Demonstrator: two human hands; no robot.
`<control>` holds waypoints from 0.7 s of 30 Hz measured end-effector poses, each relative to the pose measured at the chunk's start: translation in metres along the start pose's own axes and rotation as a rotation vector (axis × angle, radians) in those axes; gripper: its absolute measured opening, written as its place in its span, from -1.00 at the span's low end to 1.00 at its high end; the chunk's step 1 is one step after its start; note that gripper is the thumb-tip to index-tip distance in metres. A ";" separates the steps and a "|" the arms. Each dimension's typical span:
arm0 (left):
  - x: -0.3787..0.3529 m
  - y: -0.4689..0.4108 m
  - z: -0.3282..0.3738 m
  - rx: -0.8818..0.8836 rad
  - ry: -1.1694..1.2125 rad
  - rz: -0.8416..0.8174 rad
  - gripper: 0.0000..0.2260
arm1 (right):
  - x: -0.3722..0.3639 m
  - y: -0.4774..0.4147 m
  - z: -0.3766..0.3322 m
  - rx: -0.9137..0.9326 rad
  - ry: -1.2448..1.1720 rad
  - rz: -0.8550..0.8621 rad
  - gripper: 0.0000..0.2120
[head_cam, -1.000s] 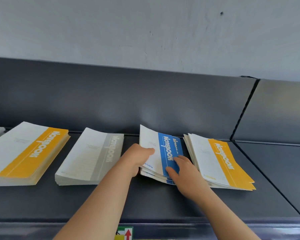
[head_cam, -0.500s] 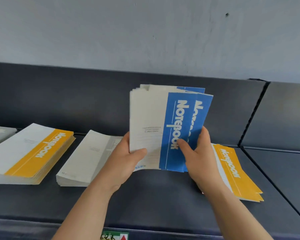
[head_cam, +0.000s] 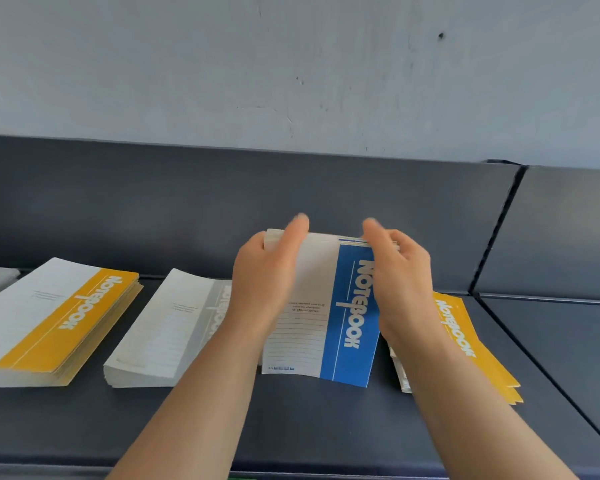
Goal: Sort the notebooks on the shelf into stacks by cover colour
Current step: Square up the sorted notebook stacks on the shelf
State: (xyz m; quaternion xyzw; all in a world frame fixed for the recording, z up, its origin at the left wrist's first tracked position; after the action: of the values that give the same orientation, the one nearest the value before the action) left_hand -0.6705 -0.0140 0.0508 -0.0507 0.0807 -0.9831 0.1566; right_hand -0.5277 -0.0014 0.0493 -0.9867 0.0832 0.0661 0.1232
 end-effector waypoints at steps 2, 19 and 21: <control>-0.004 0.002 0.003 -0.013 -0.009 0.046 -0.67 | -0.002 0.000 0.001 -0.028 0.007 0.020 -0.66; 0.007 0.028 -0.065 -0.248 -0.282 -0.025 -0.84 | 0.015 0.030 0.068 0.182 0.083 -0.060 -0.72; 0.007 0.027 -0.072 -0.203 -0.312 -0.059 -0.83 | 0.015 0.031 0.073 0.143 0.128 -0.062 -0.73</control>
State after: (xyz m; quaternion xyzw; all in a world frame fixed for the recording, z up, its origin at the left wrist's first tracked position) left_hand -0.6782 -0.0315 -0.0244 -0.2204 0.1527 -0.9543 0.1322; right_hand -0.5270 -0.0149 -0.0308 -0.9797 0.0649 -0.0068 0.1895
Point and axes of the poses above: each hand's wrist, its own y-axis away from the middle knuckle, its own x-axis out of the back of the hand, z = x × y, the point moved 2 cm from there along -y, towards the middle knuckle, and after that the axes turned 4 degrees about -y, right-handed, at the moved point
